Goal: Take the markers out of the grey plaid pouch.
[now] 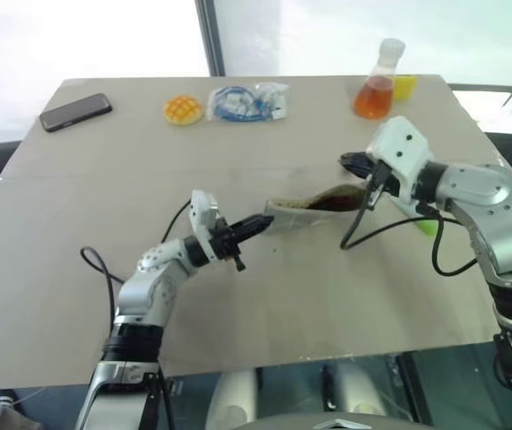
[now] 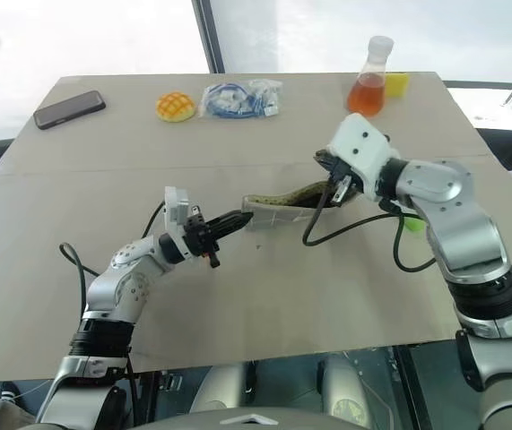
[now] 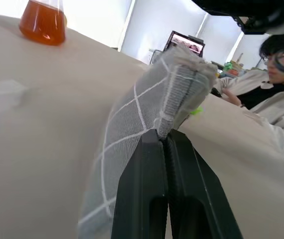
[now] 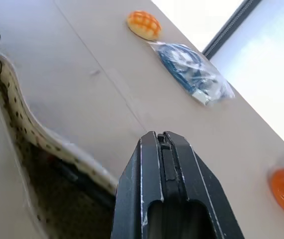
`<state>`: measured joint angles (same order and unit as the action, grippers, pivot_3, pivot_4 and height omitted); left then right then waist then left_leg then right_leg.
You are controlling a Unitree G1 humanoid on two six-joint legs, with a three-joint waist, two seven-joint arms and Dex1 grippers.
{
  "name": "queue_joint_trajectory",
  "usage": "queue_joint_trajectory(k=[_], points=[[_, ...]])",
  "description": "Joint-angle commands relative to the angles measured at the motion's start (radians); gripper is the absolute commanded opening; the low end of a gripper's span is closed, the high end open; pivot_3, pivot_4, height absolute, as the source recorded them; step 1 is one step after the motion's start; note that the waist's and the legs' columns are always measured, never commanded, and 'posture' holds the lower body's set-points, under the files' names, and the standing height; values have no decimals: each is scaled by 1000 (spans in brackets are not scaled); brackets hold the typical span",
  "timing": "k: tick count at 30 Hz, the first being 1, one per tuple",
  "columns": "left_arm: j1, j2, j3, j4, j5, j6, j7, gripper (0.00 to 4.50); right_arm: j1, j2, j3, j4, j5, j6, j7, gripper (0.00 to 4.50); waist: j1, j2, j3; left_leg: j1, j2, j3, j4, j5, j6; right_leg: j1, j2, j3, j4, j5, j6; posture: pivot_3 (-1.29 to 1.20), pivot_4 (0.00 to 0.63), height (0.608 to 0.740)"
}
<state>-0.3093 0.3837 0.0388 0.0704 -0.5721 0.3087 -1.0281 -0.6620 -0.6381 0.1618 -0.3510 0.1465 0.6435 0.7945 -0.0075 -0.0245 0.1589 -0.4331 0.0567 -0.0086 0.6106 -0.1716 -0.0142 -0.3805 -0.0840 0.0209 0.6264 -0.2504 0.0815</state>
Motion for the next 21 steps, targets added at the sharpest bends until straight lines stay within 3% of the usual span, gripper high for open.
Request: queue_joint_trajectory(k=[1, 2, 5, 8, 19, 20, 21], points=[[13, -13, 9, -64, -19, -3, 10, 0, -12, -26, 50, 7, -7, -28, 58, 42, 0, 0, 0, 0, 0, 0, 0, 0, 0, 0, 0, 0, 0, 0, 0, 0, 150, 740], [18, -16, 11, -69, -20, 0, 16, 0, -11, -21, 55, 5, -6, -30, 57, 42, -2, 0, 0, 0, 0, 0, 0, 0, 0, 0, 0, 0, 0, 0, 0, 0, 150, 740], [25, -24, 28, -78, -27, 9, 43, 0, -4, -10, 28, -40, 33, 4, 57, 844, -2, 0, 0, 0, 0, 0, 0, 0, 0, 0, 0, 0, 0, 0, 1, 0, 150, 740], [27, -25, 33, -80, -30, 8, 52, 0, 22, -17, -2, -67, 57, 35, 42, 2232, -2, 0, 0, 0, 0, 0, 0, 0, 0, 0, 0, 0, 0, 1, 1, 0, 150, 740], [12, -17, 33, -67, -29, 8, 29, 0, 80, 10, 15, 6, 34, 39, -13, 2232, -3, 0, 0, 0, 0, 0, 0, 0, 0, 0, 0, 0, 0, 0, 0, 0, 150, 740], [12, -16, 31, -67, -28, 8, 24, 0, 79, 15, 19, 23, 32, 35, -15, 1732, -4, 0, 0, 0, 0, 0, 0, 0, 0, 0, 0, 0, 0, 0, 0, 0, 150, 740], [15, -13, 27, -68, -25, 6, 15, 0, 76, 27, 16, 38, 42, 52, -16, 1509, -3, 0, 0, 0, 0, 0, 0, 0, 0, 0, 0, 0, 0, 0, 0, 0, 150, 740]])
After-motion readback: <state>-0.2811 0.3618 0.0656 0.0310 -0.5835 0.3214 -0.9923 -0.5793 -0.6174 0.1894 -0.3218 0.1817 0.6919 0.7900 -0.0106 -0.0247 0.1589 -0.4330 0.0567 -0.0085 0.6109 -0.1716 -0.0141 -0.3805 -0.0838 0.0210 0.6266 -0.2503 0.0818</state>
